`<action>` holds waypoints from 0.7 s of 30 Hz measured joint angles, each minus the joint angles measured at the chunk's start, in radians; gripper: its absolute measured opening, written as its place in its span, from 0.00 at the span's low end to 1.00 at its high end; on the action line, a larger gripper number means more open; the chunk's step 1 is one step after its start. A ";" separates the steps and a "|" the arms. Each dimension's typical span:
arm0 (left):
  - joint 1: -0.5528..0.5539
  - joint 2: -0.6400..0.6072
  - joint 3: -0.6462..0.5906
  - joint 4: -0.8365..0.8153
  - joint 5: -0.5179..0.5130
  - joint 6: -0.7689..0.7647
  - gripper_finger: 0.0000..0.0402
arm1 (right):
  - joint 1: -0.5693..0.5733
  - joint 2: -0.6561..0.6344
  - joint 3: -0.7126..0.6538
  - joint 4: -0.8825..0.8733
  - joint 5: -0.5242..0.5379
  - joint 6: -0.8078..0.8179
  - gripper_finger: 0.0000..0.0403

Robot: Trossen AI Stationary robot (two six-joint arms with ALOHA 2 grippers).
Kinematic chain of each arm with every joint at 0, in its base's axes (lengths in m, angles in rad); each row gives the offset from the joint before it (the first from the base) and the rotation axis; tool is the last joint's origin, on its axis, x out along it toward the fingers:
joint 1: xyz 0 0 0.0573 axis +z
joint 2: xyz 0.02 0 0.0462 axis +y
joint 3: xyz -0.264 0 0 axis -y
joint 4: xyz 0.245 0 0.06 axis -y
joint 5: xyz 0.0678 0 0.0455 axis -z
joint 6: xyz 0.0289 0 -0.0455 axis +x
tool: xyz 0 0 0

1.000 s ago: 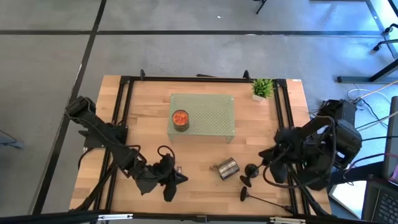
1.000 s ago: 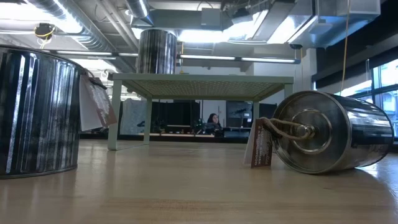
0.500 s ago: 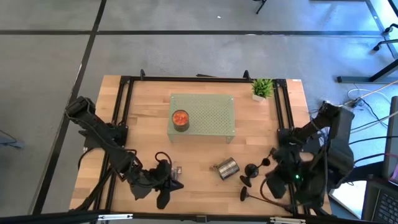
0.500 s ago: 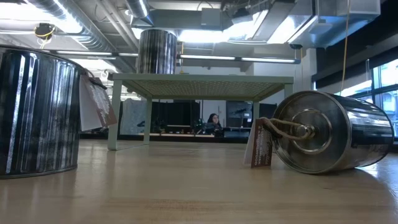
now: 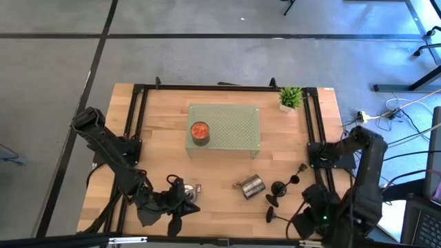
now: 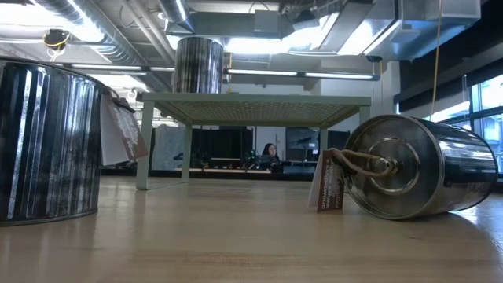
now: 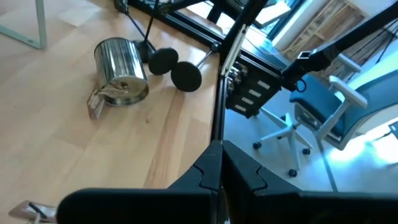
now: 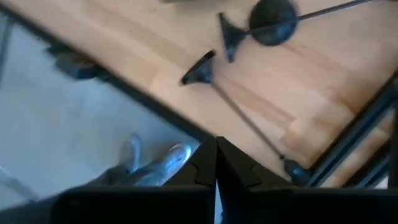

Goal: Pick & Place candle stick holders
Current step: Put the top candle holder on the shelf

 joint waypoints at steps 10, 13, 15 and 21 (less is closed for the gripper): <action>-0.013 0.000 0.000 0.000 -0.028 -0.017 0.00 | 0.000 0.091 -0.116 -0.036 -0.034 0.203 0.37; -0.013 0.000 0.000 0.000 -0.021 -0.027 0.00 | 0.000 0.103 -0.165 -0.030 -0.038 0.228 0.49; -0.013 0.000 0.000 0.000 -0.015 -0.027 0.00 | -0.003 0.111 -0.191 -0.036 0.002 0.227 0.55; -0.013 0.000 0.000 0.000 -0.007 -0.055 0.00 | -0.022 0.117 -0.303 0.006 0.106 0.227 0.58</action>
